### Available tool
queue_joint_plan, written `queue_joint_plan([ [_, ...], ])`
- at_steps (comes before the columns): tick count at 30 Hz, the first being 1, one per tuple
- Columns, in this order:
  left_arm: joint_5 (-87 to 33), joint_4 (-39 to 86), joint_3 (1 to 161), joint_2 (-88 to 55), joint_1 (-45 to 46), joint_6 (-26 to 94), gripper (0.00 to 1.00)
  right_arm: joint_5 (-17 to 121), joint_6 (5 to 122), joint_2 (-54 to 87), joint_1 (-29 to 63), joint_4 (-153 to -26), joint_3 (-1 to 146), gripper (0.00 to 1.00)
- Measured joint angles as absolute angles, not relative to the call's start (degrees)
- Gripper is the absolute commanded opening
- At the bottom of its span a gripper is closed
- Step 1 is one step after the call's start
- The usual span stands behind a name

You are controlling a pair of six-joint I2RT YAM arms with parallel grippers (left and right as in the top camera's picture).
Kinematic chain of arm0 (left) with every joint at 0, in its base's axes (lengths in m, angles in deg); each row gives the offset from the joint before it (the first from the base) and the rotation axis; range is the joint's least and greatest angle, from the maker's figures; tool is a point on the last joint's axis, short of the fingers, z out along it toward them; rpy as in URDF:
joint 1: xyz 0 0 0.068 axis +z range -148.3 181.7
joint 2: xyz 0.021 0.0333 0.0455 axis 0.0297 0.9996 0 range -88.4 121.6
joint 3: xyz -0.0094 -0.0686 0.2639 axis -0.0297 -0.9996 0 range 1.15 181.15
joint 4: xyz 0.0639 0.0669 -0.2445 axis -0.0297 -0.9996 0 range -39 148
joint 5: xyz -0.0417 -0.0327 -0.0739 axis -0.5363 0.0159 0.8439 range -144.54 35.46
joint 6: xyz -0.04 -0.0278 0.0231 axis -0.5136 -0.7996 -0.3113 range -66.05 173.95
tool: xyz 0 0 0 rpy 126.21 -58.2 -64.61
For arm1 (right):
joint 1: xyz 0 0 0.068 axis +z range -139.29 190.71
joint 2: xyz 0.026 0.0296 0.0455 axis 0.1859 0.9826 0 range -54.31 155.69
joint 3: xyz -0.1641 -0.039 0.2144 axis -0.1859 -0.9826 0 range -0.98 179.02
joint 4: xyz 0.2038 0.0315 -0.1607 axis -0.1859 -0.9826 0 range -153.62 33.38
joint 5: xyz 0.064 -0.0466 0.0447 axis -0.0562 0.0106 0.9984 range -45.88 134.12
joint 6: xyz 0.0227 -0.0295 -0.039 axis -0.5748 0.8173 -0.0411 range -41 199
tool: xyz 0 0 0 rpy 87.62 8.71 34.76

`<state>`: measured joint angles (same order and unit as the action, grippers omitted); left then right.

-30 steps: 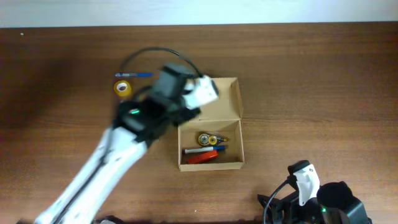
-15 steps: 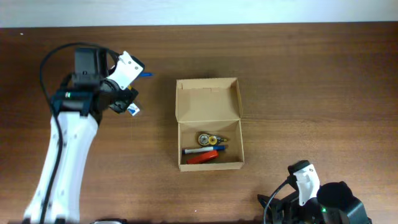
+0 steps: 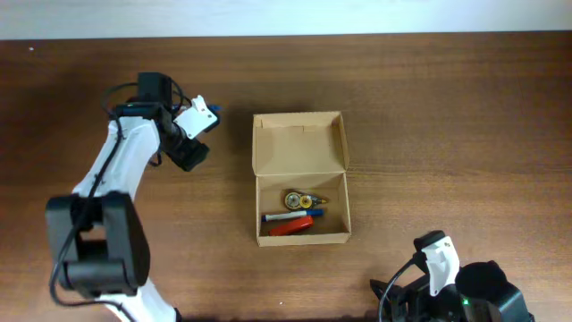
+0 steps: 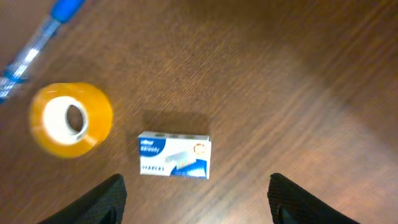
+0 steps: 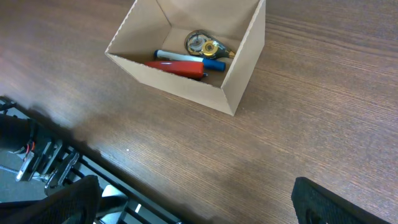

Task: Pack container
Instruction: 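Lower the left gripper onto the small staples box and grasp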

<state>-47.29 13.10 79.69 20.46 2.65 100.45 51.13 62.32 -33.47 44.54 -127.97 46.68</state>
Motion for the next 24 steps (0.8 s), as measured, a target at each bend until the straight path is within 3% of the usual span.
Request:
queue_joint_plan([
  [24, -47.4, 16.86, 79.69, 27.5, 4.69, 100.91, 0.72, 51.13, 62.32, -33.47, 44.54, -127.97, 46.68, 0.99],
])
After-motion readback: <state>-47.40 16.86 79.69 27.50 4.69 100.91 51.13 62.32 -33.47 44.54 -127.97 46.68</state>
